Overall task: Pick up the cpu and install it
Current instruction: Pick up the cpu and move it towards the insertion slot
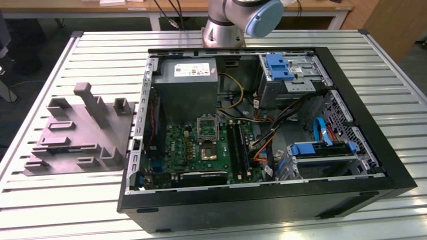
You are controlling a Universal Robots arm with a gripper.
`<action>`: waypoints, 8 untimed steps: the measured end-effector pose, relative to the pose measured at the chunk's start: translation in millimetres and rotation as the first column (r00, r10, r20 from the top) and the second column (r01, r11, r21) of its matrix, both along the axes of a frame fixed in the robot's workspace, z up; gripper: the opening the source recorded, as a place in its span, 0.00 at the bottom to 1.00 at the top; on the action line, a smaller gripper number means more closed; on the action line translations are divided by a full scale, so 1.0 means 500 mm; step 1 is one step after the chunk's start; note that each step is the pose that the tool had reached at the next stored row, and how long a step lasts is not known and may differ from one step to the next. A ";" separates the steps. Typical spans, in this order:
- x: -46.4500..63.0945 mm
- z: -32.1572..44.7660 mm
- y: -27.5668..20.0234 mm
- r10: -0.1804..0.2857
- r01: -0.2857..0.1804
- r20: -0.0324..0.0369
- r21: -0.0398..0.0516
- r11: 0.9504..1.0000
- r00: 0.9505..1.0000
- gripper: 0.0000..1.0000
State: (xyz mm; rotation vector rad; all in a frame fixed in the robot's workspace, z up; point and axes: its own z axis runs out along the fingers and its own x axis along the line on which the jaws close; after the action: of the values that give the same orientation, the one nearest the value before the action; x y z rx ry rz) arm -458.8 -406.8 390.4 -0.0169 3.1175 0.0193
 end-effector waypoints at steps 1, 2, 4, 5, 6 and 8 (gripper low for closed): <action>0.001 0.000 0.0000 0.000 0.000 0.000 0.000 1.000 1.000 0.47; 0.002 0.000 0.0000 0.000 0.000 0.000 0.000 1.000 1.000 0.47; 0.004 0.000 0.0000 0.000 0.000 0.000 0.000 1.000 1.000 0.47; 0.005 0.000 0.0000 0.000 0.000 0.000 0.000 1.000 1.000 0.47; 0.006 0.000 0.0000 0.000 0.000 0.000 0.000 1.000 1.000 0.47; 0.006 0.000 0.0000 0.000 0.000 0.000 0.000 1.000 1.000 0.47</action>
State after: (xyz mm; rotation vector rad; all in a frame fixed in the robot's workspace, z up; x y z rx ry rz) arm -455.8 -406.8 390.4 -0.0167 3.1175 0.0193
